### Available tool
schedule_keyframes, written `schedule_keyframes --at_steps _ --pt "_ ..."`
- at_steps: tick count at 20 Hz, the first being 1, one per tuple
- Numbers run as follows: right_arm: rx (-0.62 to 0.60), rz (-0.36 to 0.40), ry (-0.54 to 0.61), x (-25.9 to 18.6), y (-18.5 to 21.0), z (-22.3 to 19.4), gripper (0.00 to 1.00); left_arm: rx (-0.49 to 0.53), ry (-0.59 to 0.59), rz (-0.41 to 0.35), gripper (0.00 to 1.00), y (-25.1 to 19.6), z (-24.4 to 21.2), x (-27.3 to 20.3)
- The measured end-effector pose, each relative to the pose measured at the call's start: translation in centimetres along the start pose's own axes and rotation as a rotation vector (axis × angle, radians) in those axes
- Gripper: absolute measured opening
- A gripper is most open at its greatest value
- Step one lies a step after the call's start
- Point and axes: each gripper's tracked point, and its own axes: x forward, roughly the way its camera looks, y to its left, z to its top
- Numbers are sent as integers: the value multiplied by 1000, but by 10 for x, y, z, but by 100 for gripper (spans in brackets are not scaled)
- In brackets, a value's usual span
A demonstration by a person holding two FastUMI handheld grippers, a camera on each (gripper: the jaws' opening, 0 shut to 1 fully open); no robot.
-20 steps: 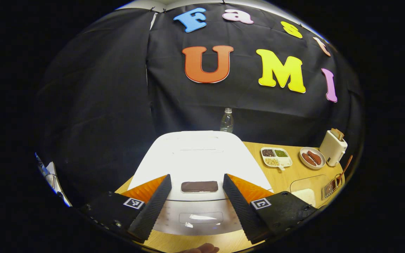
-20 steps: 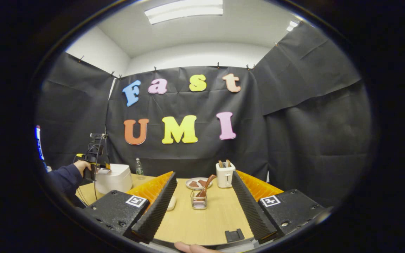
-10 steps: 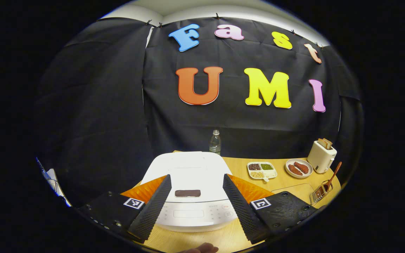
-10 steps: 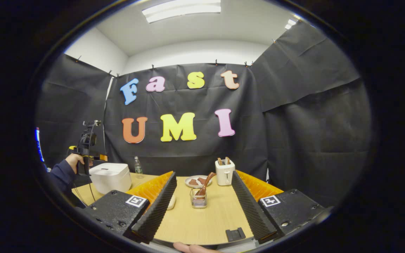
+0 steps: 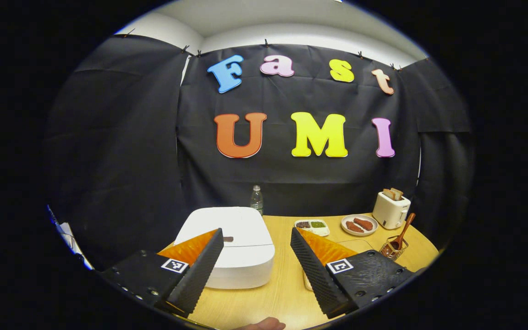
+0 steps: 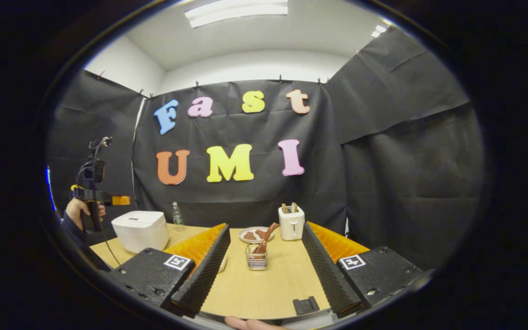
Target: Close the left gripper, press the button to open the rice cooker; take a wooden spoon from the chopstick holder with the right hand, scoop a spoonful of rice and pour it into the rice cooker, then put the wooden spoon back into the chopstick holder.
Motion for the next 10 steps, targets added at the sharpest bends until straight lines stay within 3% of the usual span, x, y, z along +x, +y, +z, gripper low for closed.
schedule_keyframes --at_steps 6,10 --pt "-25 -29 -43 8 0 25 100 -39 -114 -65 94 -33 29 -61" --pt "5 -24 -66 15 9 46 100 4 -167 -82 94 -47 36 -86"
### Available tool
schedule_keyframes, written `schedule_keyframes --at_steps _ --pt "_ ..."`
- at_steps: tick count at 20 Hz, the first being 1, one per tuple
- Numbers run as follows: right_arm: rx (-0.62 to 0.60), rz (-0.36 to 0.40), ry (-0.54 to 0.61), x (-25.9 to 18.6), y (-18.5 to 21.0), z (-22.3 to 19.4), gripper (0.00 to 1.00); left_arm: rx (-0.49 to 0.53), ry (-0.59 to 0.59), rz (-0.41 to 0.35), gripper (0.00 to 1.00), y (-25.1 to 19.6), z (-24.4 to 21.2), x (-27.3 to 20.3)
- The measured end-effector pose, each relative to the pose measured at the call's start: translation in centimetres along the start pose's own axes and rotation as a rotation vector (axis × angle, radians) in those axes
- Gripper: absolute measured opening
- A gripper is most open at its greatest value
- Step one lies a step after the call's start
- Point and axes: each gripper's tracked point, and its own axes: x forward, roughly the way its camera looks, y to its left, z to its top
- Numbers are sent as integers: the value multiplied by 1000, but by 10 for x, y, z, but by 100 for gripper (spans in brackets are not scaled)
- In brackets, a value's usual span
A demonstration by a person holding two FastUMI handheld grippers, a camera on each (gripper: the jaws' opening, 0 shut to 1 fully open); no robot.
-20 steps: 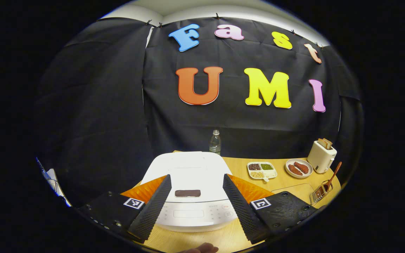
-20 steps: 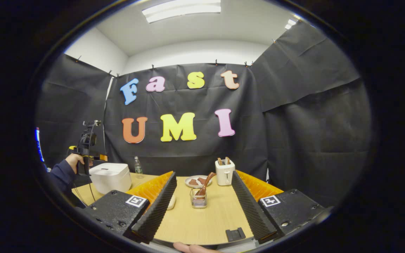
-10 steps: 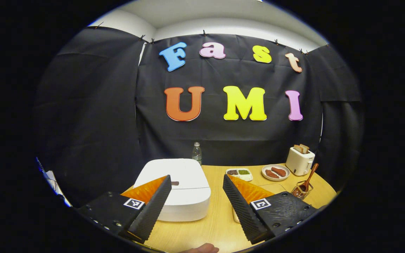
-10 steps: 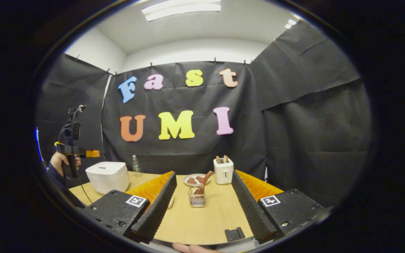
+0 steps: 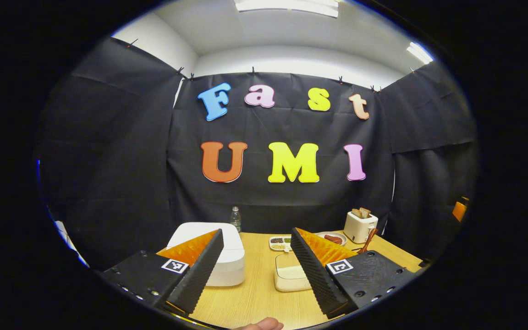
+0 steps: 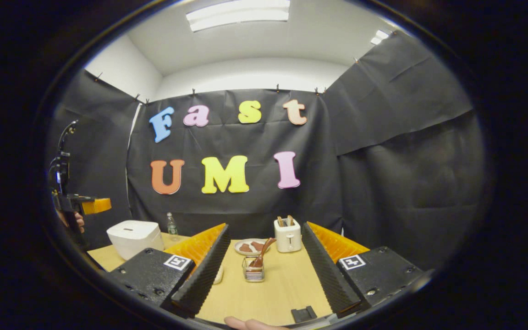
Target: Close the left gripper, press the button to open the rice cooker; take a wooden spoon from the chopstick holder with the right hand, scoop a spoonful of rice and pour it into the rice cooker, then put the wooden spoon back into the chopstick holder.
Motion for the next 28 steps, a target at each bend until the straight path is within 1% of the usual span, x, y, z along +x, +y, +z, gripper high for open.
schedule_keyframes --at_steps 1,4,6,9,11,13,15,19,23,28 --pt "5 -4 1 3 2 2 100 8 0 14 94 1 0 -6" --pt "1 -10 13 11 10 1 100 25 11 1 94 -14 -5 -25" --pt "1 2 28 13 20 0 100 48 -19 -14 94 -24 0 -35" --pt "15 7 45 16 30 -4 100 53 -35 -33 94 -37 -1 -48" --pt "45 -2 55 16 36 -9 100 69 -56 -16 94 -39 6 -52" --pt "44 25 80 15 51 -16 99 75 -59 -12 95 -42 6 -55" --pt "14 48 91 12 60 -18 100 80 -60 -22 95 -43 5 -58" --pt "-14 62 60 7 72 -11 100 75 -64 11 95 -26 2 -62" --pt "-33 85 63 4 85 -15 100 49 -56 25 95 -14 -3 -68" --pt "-56 95 63 0 93 -16 100 34 -59 51 95 0 -3 -73"
